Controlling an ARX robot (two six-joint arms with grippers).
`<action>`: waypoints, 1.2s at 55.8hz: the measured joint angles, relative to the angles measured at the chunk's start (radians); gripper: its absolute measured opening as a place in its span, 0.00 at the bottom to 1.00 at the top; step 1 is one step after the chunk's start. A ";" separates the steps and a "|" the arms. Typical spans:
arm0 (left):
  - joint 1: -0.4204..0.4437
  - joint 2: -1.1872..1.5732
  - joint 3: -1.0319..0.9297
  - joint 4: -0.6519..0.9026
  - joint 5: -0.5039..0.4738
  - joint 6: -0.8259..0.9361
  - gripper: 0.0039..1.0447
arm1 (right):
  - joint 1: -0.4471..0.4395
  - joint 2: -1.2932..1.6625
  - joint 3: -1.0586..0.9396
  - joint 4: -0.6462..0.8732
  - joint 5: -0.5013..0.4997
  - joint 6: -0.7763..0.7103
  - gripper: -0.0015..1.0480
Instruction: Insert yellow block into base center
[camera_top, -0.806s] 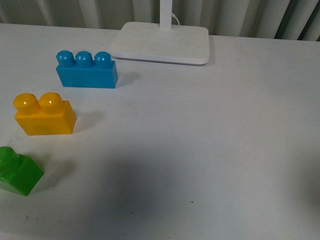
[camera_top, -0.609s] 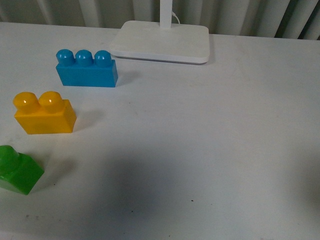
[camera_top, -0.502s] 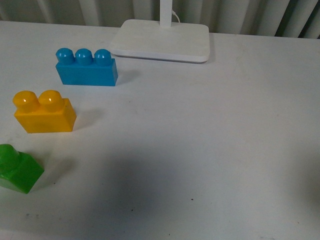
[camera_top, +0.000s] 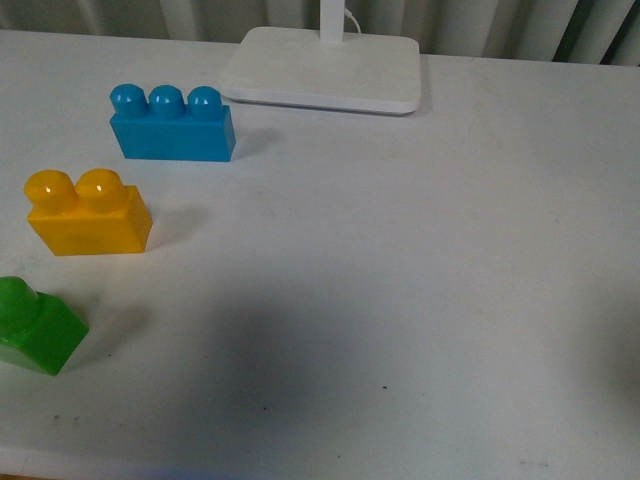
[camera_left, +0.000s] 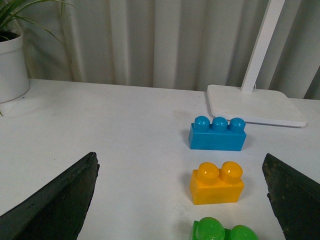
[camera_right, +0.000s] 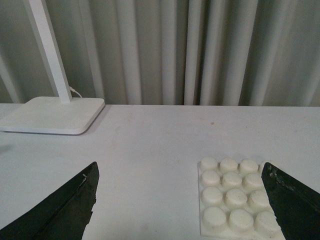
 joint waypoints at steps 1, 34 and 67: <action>0.000 0.000 0.000 0.000 0.000 0.000 0.94 | 0.000 0.000 0.000 0.000 0.000 0.000 0.91; 0.000 0.000 0.000 0.000 0.000 0.000 0.94 | -0.032 0.143 0.073 -0.121 0.077 -0.005 0.91; 0.000 0.000 0.000 0.000 0.000 0.000 0.94 | -0.370 1.292 0.588 0.001 -0.157 -0.261 0.91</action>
